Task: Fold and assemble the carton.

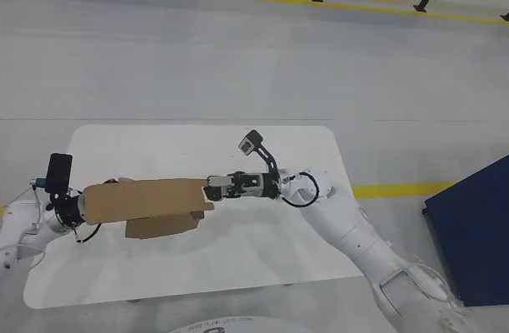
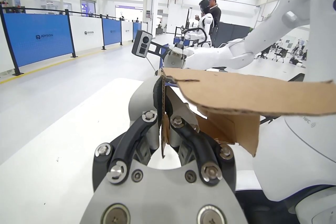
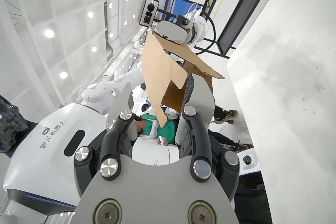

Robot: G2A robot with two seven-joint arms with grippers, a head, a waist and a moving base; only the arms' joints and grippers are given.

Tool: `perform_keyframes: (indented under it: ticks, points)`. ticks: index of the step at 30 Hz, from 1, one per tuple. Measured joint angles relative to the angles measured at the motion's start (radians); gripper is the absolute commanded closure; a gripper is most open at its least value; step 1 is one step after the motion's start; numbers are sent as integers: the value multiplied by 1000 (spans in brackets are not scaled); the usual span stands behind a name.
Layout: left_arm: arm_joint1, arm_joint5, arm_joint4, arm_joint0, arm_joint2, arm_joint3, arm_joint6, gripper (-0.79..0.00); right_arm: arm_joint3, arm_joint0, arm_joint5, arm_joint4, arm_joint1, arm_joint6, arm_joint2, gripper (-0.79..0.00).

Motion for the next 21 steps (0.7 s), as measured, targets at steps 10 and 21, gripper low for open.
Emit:
perform_keyframes:
  ticks: [10,21]
  points:
    - [-4,0,16,-29,25,8,14,0,57,46,38,38,-29,63,-45,-394]
    - [-7,0,68,-31,20,7,14,0,127,96,70,94,-66,143,-101,-369]
